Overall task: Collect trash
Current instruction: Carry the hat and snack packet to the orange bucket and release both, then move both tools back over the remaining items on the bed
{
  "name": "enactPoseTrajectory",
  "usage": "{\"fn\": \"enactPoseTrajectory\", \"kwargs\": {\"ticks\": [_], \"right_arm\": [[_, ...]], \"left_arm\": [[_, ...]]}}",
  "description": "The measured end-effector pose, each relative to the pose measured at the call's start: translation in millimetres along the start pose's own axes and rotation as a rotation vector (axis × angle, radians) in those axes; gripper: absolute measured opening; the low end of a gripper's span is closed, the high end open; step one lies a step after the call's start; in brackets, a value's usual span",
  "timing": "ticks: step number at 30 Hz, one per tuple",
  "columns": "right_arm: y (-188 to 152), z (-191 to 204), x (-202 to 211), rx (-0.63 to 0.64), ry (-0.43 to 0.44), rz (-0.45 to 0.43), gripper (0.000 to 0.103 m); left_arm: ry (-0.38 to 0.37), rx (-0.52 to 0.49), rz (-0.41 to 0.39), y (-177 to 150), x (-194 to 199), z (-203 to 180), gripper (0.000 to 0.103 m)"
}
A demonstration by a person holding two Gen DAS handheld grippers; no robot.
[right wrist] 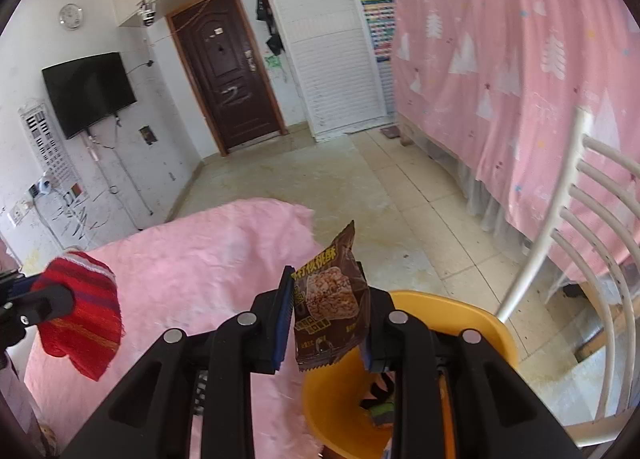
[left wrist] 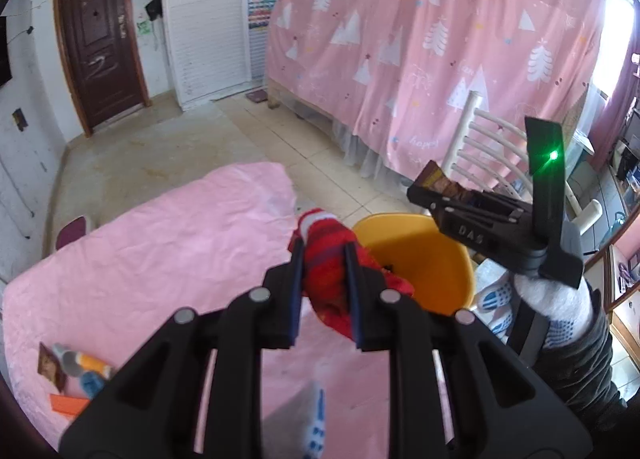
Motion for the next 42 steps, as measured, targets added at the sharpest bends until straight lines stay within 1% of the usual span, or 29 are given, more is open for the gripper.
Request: {"fn": "enactPoseTrajectory", "kwargs": {"ticks": [4,8,12,13,14,16,17,19,21,27,32,35,37,42], "right_arm": [[-11,-26,-8,-0.036,-0.025,0.019,0.018],[-20,-42,-13,-0.070,-0.038,0.033,0.018],[-28,-59,-16,-0.106,-0.051,0.049,0.018],[-30,-64,-17,-0.116,-0.057,0.053,0.019],[-31,-69,-19,-0.123,-0.059,0.056,0.019],[-35,-75,-20,-0.136,-0.063,0.063,0.019],[-36,-76,-20,-0.139,-0.064,0.065,0.020],[-38,-78,-21,-0.142,-0.065,0.069,0.021],[-40,-78,-19,-0.142,-0.065,0.069,0.023],[-37,-71,-15,-0.139,-0.059,0.064,0.030],[-26,-54,-5,-0.114,-0.050,0.042,0.040],[-18,-38,4,-0.085,-0.040,0.025,0.044],[-13,-24,9,-0.060,-0.030,0.015,0.046],[-3,14,17,-0.005,-0.005,0.003,0.052]], "left_arm": [[-0.015,-0.029,0.038,6,-25,-25,0.018],[-0.037,-0.069,0.066,13,-48,-49,0.018],[-0.033,-0.098,0.081,25,-68,-66,0.018],[-0.031,-0.102,0.084,28,-75,-70,0.019],[-0.031,-0.103,0.085,31,-78,-72,0.021],[-0.037,-0.100,0.089,37,-88,-77,0.031],[-0.038,-0.097,0.090,38,-92,-78,0.034],[-0.043,-0.087,0.095,41,-100,-81,0.048],[-0.052,-0.077,0.097,41,-103,-81,0.049],[-0.057,-0.068,0.100,38,-101,-77,0.049],[-0.069,-0.040,0.077,37,-82,-65,0.049],[-0.069,-0.024,0.058,35,-67,-56,0.050],[-0.068,-0.014,0.042,33,-56,-48,0.054],[-0.059,0.022,0.005,27,-29,-25,0.054]]}}
Point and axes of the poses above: each gripper's, at about its wrist camera, not at the fingertips, and x roughly against the way its jaws point, z to its left, y to its top, the point moved 5 cm from there along -x, roughly the way its jaws point, and after that the axes turned 8 degrees about -y, right-handed, at the moved point
